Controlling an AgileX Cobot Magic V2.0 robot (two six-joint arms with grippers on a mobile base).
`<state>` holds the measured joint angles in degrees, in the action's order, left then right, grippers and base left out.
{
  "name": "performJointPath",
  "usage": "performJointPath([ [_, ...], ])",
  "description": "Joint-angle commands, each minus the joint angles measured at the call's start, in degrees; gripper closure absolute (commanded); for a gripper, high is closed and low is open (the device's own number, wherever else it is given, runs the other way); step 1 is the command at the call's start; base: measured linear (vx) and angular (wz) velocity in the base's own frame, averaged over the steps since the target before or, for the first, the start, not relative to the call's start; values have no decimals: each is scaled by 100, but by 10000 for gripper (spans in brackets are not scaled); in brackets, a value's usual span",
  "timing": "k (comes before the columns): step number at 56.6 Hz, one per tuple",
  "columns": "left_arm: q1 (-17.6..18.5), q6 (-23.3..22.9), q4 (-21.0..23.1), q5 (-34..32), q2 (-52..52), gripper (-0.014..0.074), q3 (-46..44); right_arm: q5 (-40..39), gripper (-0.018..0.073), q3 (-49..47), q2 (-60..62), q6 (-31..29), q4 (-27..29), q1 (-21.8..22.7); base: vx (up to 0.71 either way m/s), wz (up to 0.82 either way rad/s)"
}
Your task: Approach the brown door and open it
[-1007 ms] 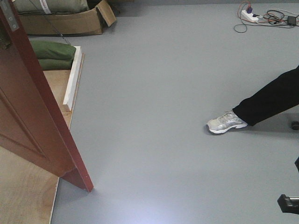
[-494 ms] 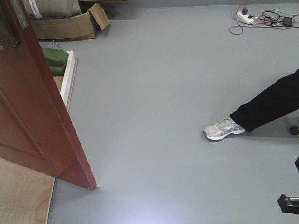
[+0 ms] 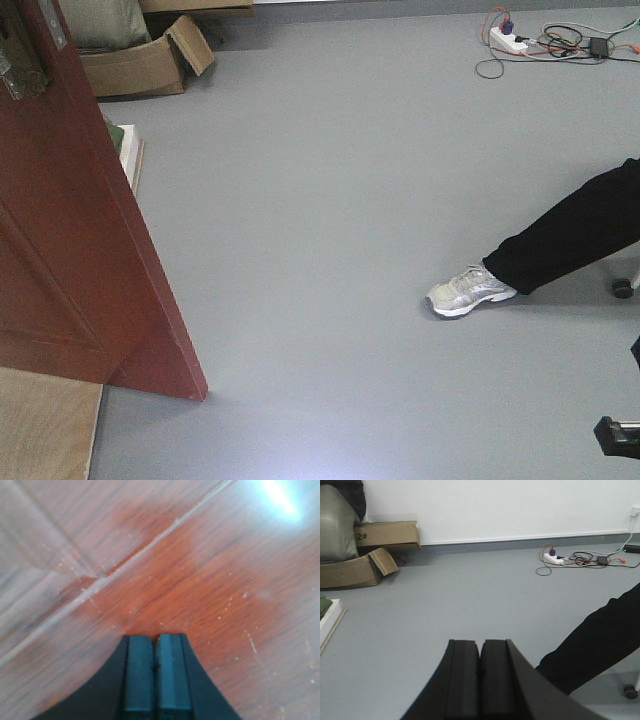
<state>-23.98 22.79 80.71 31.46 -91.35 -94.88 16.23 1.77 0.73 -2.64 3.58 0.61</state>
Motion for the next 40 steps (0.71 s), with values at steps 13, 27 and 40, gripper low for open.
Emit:
performJointPath([
  [13, 39, 1, 272, -42, 208, 600, -183, -469, 559, 32, 62, -32, -1, 26, 17, -6],
  [27, 39, 1, 272, -42, 208, 600, -183, -469, 559, 32, 62, -32, -1, 26, 18, -1],
  [40, 39, 1, 272, -42, 208, 600, -183, -469, 559, 32, 62, -32, -1, 26, 18, 3],
])
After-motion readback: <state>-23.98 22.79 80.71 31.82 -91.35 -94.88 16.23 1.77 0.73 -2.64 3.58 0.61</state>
